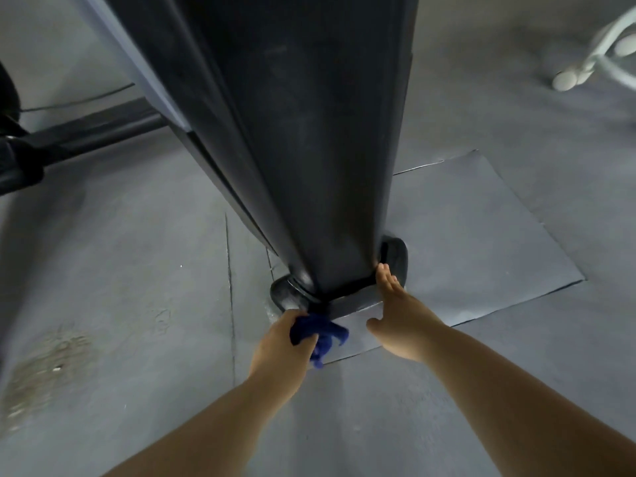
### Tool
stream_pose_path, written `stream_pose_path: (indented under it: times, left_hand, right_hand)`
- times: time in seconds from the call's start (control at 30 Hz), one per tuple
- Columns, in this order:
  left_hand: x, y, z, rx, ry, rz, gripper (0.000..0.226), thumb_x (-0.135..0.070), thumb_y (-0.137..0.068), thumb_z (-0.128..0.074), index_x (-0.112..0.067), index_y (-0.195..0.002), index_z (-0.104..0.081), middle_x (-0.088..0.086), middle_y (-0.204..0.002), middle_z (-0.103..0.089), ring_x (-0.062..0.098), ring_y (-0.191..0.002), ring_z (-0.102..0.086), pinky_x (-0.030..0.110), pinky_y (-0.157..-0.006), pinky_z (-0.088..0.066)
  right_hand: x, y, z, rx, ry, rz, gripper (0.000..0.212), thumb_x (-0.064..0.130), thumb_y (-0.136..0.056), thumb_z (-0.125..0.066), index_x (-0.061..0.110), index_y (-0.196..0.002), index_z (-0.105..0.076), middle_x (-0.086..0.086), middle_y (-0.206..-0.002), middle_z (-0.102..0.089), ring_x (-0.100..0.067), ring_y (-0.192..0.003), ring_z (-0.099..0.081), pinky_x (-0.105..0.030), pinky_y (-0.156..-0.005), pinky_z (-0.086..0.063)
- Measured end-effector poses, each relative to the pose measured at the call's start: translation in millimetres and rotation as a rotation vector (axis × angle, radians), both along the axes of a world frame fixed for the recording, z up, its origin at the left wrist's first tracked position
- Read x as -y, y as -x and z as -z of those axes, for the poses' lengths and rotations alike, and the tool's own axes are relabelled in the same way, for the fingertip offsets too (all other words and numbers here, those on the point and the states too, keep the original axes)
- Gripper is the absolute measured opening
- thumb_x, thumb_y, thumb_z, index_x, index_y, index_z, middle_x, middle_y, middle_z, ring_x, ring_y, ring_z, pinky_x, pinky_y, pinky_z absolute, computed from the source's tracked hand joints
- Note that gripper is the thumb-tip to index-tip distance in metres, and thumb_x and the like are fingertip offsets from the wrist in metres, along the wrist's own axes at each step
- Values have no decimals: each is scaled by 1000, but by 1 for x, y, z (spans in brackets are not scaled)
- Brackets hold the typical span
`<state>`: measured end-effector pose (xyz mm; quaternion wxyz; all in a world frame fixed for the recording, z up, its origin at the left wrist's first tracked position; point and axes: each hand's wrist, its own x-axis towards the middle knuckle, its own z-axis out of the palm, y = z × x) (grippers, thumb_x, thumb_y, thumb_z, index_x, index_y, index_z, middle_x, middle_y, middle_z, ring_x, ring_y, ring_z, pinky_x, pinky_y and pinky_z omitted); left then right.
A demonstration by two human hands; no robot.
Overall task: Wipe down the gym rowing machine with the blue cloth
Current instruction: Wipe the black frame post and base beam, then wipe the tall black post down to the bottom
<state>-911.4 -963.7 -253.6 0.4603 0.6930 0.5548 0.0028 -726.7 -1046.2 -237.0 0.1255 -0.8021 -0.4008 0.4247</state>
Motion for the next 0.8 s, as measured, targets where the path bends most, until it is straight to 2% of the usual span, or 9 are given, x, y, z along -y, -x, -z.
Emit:
stream_pose_path:
  times: [0.13,0.2,0.27,0.37,0.5,0.6,0.67,0.73,0.8]
  left_hand:
    - [27,7,-16,236,516,-234,20,-11,-99,-53,-29,-98,-63,-7,-81,-73,12,-79,-68,27,-72,-54]
    - [50,23,-23,242,618,-280,19,-11,-101,-48,-20,-95,-64,-5,-72,-73,10,-68,-68,23,-67,-54]
    - [74,44,-36,210,702,-315,24,-14,-102,-44,-12,-89,-64,0,-72,-72,10,-66,-68,21,-67,-53]
    - [111,84,-62,169,776,-321,29,-23,-99,-42,-10,-89,-66,4,-78,-69,18,-73,-64,29,-77,-50]
    - [168,145,-111,133,822,-537,25,-24,-99,-48,-6,-92,-63,7,-74,-68,20,-69,-61,30,-61,-48]
    - [194,182,-163,107,824,-477,61,-53,-72,-76,0,-98,-58,16,-81,-64,28,-68,-61,31,-60,-47]
    - [203,202,-192,78,723,-431,80,-55,-43,-83,-4,-101,-60,14,-86,-71,27,-73,-69,34,-62,-53]
    - [205,214,-225,87,722,-417,70,-41,-37,-83,-5,-95,-66,11,-78,-74,20,-67,-71,29,-57,-53]
    - [201,210,-255,127,735,-376,34,-21,-65,-80,-1,-91,-70,11,-69,-71,18,-57,-66,22,-50,-47]
  right_hand:
    - [23,36,-7,10,-43,264,70,19,-96,-49,28,-157,-16,-1,-159,-32,-22,-131,-48,-26,-97,-44]
    - [51,71,-9,-198,-26,431,57,19,-95,-49,32,-149,-38,-1,-123,-62,-13,-99,-63,-21,-77,-52]
    - [78,104,-14,-477,33,544,41,20,-92,-51,31,-130,-62,3,-100,-72,-13,-84,-68,-28,-73,-57]
    - [116,146,-35,-723,66,675,24,15,-90,-56,21,-101,-76,-9,-87,-76,-26,-83,-73,-36,-71,-59]
    - [170,204,-81,-868,105,719,22,11,-92,-60,12,-108,-75,-18,-99,-74,-35,-97,-71,-50,-92,-55]
    - [197,243,-130,-971,170,707,22,4,-94,-59,8,-111,-73,-17,-99,-75,-30,-95,-72,-40,-86,-56]
    - [204,256,-161,-917,181,669,20,-2,-90,-63,9,-100,-76,-11,-87,-77,-19,-81,-74,-28,-73,-57]
    - [206,259,-189,-907,200,618,20,-5,-83,-72,11,-95,-76,-6,-82,-77,-11,-76,-73,-21,-71,-57]
    - [207,254,-215,-929,234,595,35,2,-75,-79,8,-109,-72,-8,-93,-77,-16,-90,-73,-29,-88,-56]
